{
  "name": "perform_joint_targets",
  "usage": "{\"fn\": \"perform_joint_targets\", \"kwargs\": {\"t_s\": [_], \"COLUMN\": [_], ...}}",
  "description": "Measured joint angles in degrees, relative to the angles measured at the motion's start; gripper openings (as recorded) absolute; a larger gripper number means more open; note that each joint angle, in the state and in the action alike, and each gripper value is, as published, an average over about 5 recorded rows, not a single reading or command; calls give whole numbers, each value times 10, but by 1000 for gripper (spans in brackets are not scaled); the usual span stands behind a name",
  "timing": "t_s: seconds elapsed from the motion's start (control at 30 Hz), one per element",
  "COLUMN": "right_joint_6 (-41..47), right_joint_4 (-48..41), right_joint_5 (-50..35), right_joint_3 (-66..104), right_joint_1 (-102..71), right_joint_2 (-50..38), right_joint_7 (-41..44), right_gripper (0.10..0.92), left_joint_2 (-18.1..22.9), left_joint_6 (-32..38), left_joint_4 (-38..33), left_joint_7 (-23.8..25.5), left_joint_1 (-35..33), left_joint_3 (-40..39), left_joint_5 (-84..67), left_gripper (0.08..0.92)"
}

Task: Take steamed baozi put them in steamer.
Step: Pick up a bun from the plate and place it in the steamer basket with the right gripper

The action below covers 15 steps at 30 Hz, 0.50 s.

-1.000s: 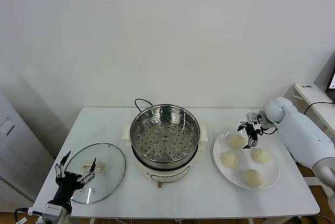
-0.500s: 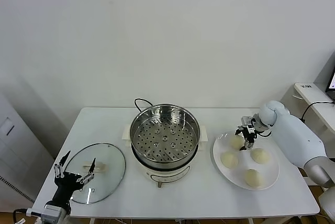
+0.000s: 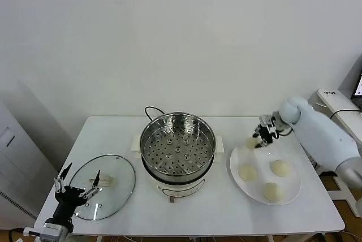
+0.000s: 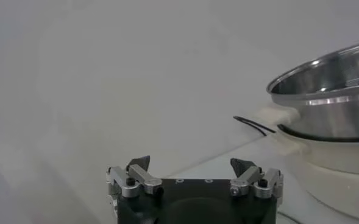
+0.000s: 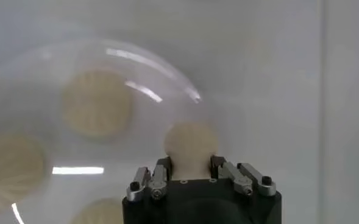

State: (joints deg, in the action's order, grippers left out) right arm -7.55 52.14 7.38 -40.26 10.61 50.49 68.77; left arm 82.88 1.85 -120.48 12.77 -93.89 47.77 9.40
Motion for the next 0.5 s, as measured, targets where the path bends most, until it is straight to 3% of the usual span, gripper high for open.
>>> {"fn": "perform_joint_targets", "kwargs": {"t_s": [0.27,0.5], "right_joint_6": [-35,-79], "right_joint_4": [51,95], "right_joint_5": [-97,-98], "right_joint_3": [-147,-197], "right_joint_1": [159,199], "right_joint_2": [47,114], "right_joint_7": [17,17], "right_gripper": [407,407], "left_joint_2": [-5,-10], "left_joint_6": [0,-2], "left_joint_4": [-4,-8], "left_joint_7": [1,1], "left_joint_1": [0,2], "left_joint_3": [8,10], "left_joint_5": [-10,-19], "left_gripper": [823,823]}}
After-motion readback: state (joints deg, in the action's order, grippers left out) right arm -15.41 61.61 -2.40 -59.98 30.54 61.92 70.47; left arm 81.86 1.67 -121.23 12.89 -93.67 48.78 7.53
